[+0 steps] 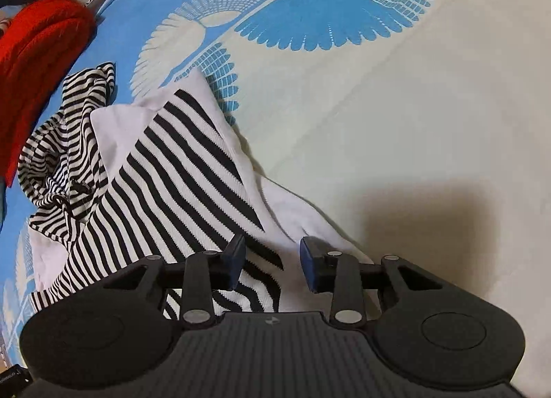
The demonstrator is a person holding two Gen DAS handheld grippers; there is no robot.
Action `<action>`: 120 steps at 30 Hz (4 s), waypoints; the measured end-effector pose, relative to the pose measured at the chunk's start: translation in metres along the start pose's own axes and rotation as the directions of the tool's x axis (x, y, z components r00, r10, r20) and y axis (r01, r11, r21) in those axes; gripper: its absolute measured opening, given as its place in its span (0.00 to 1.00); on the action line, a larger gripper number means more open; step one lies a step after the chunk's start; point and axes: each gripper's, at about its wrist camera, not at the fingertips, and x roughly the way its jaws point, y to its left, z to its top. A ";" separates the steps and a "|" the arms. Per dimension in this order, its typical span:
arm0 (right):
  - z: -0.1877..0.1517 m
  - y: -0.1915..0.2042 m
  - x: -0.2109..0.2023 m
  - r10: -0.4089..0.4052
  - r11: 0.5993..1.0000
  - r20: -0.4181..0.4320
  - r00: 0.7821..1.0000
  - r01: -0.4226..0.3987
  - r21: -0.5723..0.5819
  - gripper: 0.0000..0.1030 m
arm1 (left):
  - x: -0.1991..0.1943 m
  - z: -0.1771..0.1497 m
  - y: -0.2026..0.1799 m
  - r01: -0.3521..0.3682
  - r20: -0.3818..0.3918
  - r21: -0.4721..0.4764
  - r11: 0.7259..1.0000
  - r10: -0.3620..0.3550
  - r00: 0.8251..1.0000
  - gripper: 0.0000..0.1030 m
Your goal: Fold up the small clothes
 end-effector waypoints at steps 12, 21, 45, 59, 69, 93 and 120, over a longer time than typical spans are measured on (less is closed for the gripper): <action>-0.022 0.041 0.012 0.074 0.969 -0.111 0.991 -0.098 -0.225 0.58 | 0.010 0.000 -0.001 0.007 -0.014 0.009 1.000 -0.007 1.000 0.46; -0.013 0.074 -0.047 0.186 0.885 0.099 0.977 -0.123 -0.450 0.58 | -0.036 -0.001 -0.036 0.049 0.240 0.144 0.988 -0.083 0.967 0.61; 0.015 0.081 -0.076 0.159 0.783 0.294 0.943 0.061 -0.619 0.56 | -0.067 0.043 -0.107 -0.202 0.559 0.389 0.899 -0.056 0.828 0.37; 0.039 0.053 -0.070 0.116 0.842 0.312 0.943 0.073 -0.535 0.22 | 0.113 0.244 -0.257 -0.112 0.262 0.663 0.740 -0.090 0.961 0.14; 0.045 0.045 -0.063 0.086 0.872 0.305 0.949 0.076 -0.483 0.22 | 0.195 0.263 -0.286 -0.074 0.124 0.638 0.766 -0.007 0.992 0.36; 0.050 0.029 -0.114 0.231 0.950 0.370 0.900 -0.127 -0.284 0.26 | -0.141 -0.099 -0.095 0.125 0.006 0.950 0.285 -0.420 0.907 0.06; 0.003 0.071 -0.010 0.228 0.906 -0.148 0.962 -0.266 -0.329 0.14 | 0.026 -0.021 -0.012 0.154 -0.092 -0.037 0.987 -0.157 0.983 0.06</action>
